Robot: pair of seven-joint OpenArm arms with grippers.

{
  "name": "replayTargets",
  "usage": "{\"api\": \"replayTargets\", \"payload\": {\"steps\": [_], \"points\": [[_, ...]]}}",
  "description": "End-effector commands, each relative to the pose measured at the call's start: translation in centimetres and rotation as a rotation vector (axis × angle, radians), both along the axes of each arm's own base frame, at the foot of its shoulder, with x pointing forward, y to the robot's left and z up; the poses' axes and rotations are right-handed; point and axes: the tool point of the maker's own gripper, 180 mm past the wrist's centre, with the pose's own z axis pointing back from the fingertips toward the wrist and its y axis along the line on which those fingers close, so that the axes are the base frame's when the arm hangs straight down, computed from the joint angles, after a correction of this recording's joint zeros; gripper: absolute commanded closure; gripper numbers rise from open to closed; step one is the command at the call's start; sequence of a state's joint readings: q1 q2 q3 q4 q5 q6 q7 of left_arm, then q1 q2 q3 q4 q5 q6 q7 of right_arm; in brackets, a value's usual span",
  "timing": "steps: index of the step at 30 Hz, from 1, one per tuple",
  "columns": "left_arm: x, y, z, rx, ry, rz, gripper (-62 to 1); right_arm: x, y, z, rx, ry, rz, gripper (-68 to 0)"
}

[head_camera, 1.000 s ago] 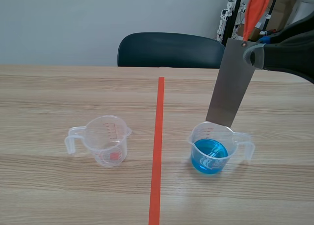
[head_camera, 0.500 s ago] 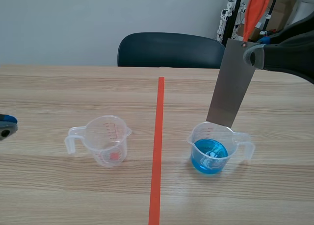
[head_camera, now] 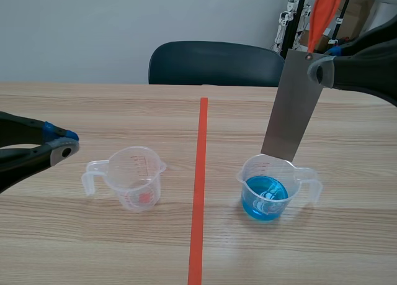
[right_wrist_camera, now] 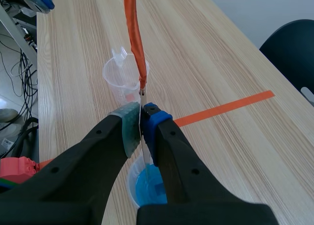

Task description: Do the redox reaction experiment. move the plate over the blue solution

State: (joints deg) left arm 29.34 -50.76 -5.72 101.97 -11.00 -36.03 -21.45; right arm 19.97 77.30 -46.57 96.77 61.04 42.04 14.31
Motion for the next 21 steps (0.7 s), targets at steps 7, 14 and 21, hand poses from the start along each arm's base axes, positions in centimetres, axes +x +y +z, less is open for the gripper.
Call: {"api": "replayTargets", "payload": {"steps": [7,14,21], "points": [[2.2,-0.6,0.4,0.061,-0.052,0.014,-2.7,0.1,0.2,1.3,0.031,-0.024,0.008,-0.4],[3.2,-1.4,0.1,0.114,-0.085,-0.002,-2.7,0.1,0.2,1.4,0.033,-0.023,0.007,-0.4],[4.5,-3.2,0.4,0.140,-0.150,-0.013,-2.7,0.1,0.2,1.4,0.033,-0.023,0.007,-0.4]]}}
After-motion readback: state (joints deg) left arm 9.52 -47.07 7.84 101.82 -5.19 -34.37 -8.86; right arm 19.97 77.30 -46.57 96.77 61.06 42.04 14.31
